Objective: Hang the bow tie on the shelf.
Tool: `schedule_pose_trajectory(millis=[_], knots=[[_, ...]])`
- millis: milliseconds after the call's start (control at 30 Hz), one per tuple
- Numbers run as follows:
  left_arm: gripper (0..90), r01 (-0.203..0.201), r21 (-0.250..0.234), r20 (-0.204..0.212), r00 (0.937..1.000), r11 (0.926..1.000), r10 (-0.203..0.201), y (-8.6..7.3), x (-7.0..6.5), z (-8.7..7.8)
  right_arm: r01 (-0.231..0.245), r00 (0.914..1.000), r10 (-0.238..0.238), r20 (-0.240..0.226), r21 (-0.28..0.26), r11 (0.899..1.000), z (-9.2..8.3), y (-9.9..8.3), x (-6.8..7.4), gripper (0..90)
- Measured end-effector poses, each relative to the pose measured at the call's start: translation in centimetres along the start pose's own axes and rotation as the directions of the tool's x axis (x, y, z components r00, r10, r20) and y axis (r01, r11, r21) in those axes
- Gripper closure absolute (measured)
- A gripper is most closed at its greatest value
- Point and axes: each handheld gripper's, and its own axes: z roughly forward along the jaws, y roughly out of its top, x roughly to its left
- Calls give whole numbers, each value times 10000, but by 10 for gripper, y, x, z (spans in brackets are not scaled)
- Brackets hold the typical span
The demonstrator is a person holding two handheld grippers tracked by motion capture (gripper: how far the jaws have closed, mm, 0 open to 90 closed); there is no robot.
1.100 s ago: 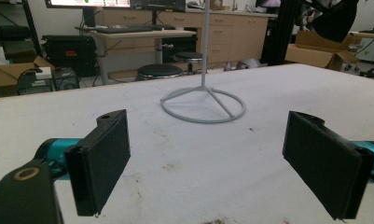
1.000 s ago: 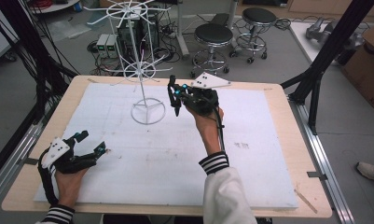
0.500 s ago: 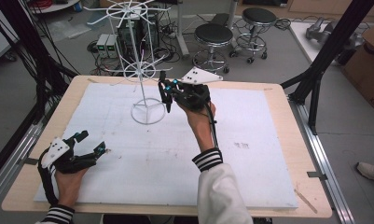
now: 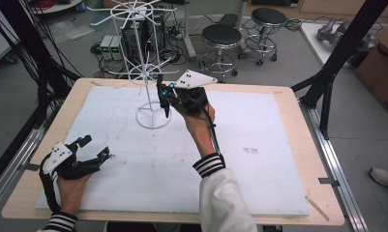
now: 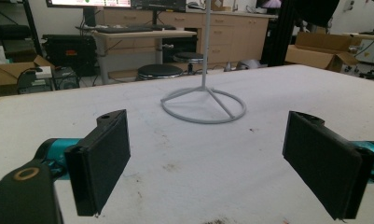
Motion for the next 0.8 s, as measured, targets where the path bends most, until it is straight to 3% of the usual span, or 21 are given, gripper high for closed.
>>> schedule_pose_trajectory(millis=[800], knots=[[152,9,-14,8,10000,10000,-9,0,0,0,-333,9986,368,-392,864,9957,11,-21,-1,887]])
